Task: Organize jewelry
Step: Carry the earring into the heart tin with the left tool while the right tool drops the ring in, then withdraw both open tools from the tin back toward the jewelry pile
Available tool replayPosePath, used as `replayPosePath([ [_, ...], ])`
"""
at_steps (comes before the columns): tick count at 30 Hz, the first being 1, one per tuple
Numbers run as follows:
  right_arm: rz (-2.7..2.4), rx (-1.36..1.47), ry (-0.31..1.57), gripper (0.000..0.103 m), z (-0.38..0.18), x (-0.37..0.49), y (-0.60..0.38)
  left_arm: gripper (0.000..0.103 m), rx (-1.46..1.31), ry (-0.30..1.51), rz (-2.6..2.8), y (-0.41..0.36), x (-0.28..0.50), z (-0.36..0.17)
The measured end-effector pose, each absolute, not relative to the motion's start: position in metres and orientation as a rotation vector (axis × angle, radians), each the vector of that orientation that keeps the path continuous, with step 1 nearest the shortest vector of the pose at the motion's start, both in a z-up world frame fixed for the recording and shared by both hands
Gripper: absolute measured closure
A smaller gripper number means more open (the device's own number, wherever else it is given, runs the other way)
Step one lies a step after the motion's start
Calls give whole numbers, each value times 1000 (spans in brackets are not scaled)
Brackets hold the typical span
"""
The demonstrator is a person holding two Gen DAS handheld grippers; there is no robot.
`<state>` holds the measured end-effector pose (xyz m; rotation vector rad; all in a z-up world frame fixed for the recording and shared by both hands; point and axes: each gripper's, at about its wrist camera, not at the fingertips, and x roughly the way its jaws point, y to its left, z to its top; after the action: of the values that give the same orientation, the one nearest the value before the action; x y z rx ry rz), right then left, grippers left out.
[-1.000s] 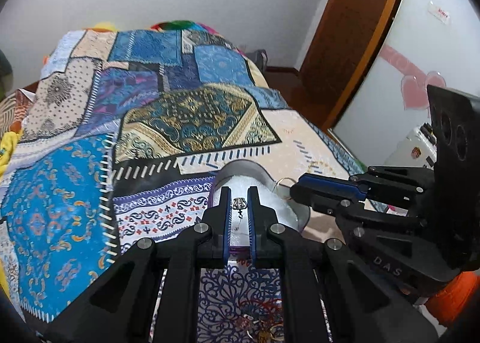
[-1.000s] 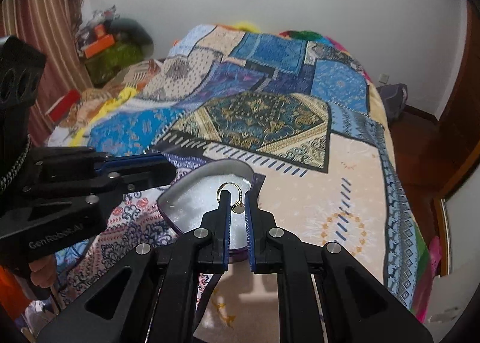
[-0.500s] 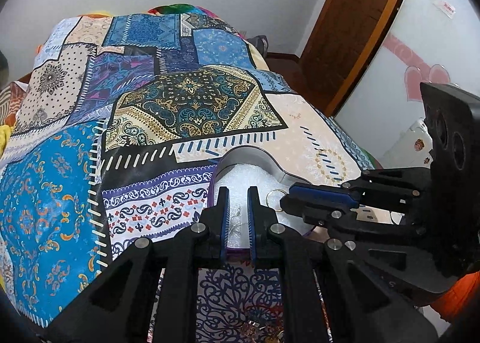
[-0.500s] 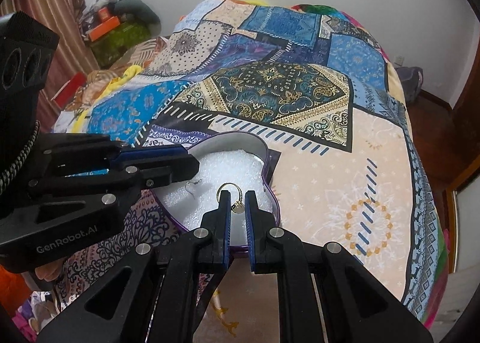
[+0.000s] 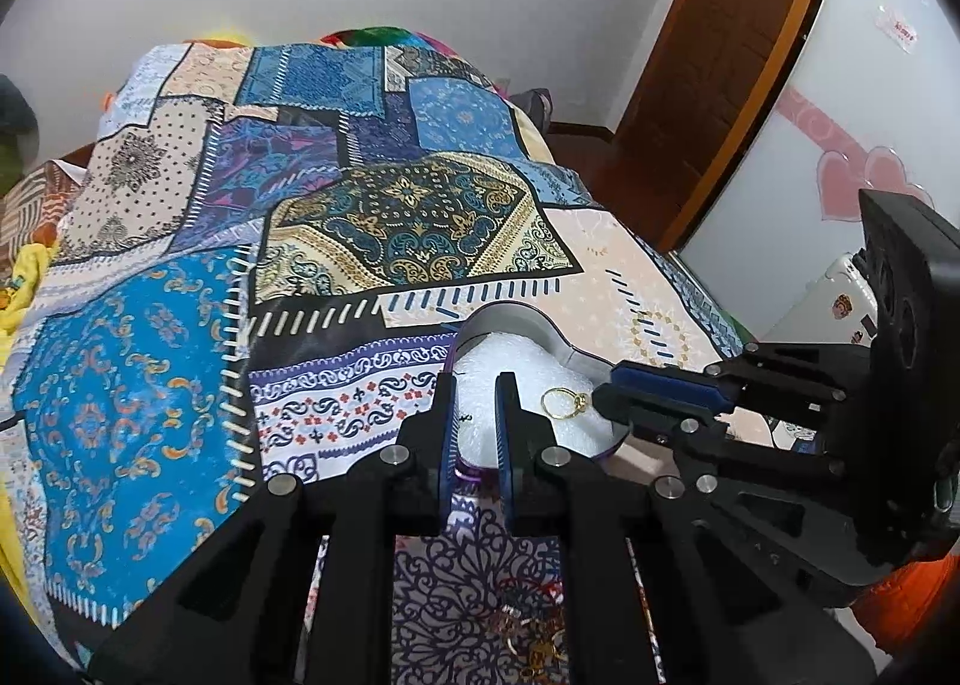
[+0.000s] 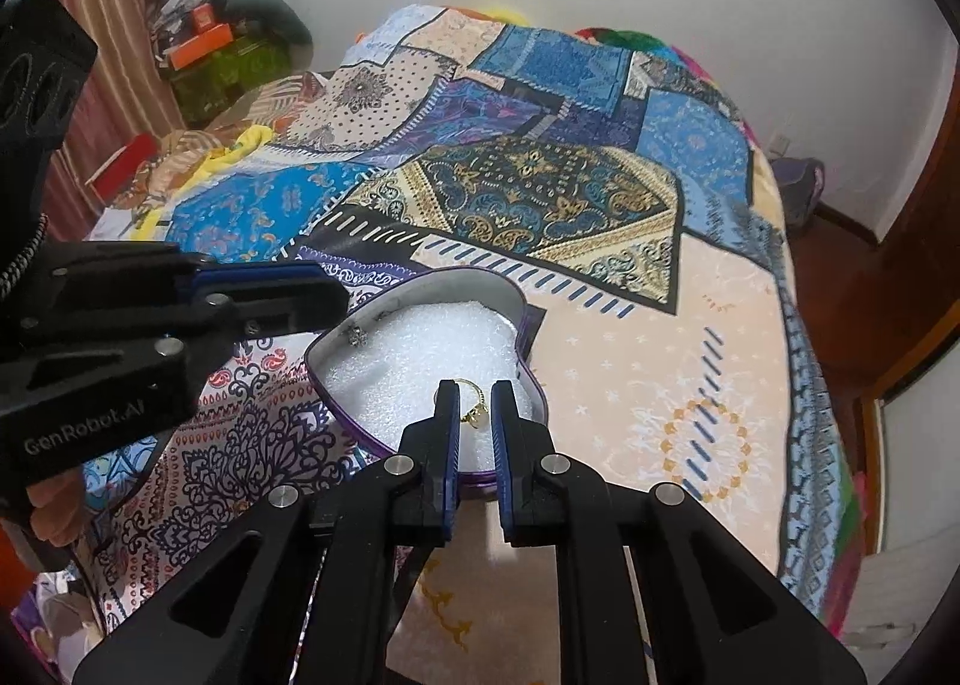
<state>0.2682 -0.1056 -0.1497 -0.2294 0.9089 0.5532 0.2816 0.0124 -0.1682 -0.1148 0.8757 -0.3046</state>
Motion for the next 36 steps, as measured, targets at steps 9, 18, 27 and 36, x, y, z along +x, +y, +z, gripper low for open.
replayPosePath([
  [9,522,-230,871,90,-131,255,-110,75,-83,824,-266,18,256,-145],
  [18,493,-210,814,62,-109,232,-118,69,-40,796,-224,20,225,-129],
  [27,475,-186,736,56,-85,198,-127,47,-12,778,-163,27,190,-121],
  [36,455,-173,721,56,-83,180,-131,42,19,812,-132,34,166,-134],
])
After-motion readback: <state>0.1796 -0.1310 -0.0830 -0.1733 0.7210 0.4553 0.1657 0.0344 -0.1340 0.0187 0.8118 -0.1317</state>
